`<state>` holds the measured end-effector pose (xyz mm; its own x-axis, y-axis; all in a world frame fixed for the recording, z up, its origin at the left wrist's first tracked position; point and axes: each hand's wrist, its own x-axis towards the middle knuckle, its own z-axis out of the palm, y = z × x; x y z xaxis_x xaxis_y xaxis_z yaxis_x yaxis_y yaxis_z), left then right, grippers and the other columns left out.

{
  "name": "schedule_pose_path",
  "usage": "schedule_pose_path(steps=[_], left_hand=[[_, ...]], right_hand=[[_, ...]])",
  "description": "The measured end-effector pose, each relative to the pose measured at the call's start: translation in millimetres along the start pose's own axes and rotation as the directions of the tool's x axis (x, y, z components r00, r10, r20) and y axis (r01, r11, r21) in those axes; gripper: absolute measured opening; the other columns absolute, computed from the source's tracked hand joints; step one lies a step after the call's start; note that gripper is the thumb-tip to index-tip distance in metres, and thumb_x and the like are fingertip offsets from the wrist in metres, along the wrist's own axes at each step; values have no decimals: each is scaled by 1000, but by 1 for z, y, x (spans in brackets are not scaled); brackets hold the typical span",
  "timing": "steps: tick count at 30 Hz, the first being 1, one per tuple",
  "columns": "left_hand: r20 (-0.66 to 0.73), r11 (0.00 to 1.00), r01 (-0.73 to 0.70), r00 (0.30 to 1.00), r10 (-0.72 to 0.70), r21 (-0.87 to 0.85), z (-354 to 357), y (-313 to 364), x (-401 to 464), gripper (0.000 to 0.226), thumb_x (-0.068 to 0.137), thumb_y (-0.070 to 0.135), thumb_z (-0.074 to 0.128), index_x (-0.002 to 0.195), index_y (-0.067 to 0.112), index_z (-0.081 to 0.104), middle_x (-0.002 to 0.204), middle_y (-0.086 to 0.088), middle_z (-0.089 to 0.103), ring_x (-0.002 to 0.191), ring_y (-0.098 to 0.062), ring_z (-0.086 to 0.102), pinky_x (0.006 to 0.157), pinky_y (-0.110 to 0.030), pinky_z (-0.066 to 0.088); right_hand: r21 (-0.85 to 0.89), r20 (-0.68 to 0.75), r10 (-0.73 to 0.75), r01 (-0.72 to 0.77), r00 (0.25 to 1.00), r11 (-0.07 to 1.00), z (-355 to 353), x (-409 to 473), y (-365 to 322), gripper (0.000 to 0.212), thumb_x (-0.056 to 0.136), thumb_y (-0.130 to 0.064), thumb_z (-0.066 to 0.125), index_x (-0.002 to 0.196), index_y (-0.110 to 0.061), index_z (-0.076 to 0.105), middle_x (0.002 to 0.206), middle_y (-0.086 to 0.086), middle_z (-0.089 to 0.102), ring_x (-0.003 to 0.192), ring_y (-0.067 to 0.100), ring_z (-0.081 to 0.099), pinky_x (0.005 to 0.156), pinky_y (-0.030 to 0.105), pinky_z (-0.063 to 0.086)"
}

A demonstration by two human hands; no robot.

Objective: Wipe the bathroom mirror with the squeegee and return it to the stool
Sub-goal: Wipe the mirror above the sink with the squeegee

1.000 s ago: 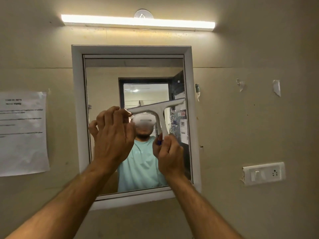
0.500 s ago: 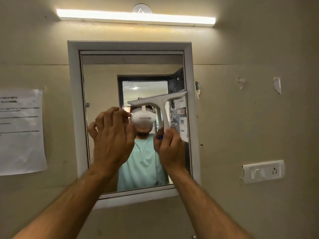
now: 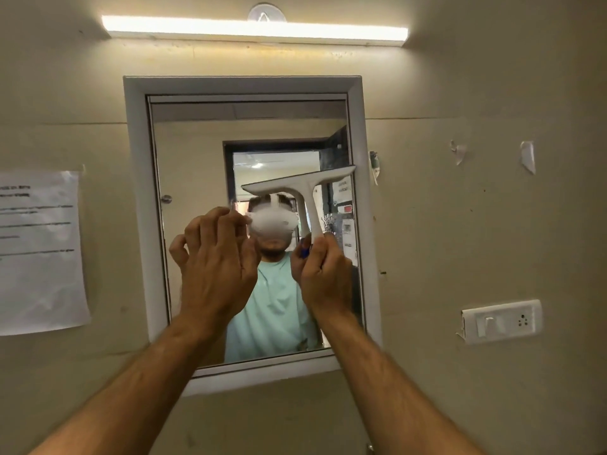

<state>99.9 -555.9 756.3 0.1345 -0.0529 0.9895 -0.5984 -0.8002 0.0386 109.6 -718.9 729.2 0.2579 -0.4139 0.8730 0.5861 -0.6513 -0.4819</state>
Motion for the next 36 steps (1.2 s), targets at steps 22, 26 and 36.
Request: schedule_pose_path(steps=[22, 26, 36], left_hand=[[105, 1000, 2, 995, -3, 4, 10, 8, -36, 37, 91, 30, 51, 126, 18, 50, 136, -6, 44, 126, -26, 40, 100, -46, 28], [86, 999, -36, 996, 34, 22, 7, 6, -48, 33, 91, 26, 52, 121, 15, 55, 135, -7, 47, 124, -27, 43, 98, -42, 25], [32, 988, -112, 993, 109, 110, 0, 14, -31, 40, 89, 28, 52, 127, 17, 51, 139, -6, 44, 130, -28, 41, 99, -45, 25]], right_hand=[[24, 104, 80, -83, 991, 996, -5, -47, 12, 42, 105, -43, 27, 109, -14, 58, 74, 5, 63, 65, 26, 62, 61, 51, 56], [56, 169, 117, -128, 979, 990, -12, -92, 41, 42, 104, -41, 28, 116, -13, 57, 94, 14, 63, 81, 27, 63, 69, 50, 57], [45, 103, 80, -85, 991, 995, -13, -65, 21, 38, 104, -40, 29, 104, -17, 58, 74, 6, 63, 71, 32, 61, 65, 53, 54]])
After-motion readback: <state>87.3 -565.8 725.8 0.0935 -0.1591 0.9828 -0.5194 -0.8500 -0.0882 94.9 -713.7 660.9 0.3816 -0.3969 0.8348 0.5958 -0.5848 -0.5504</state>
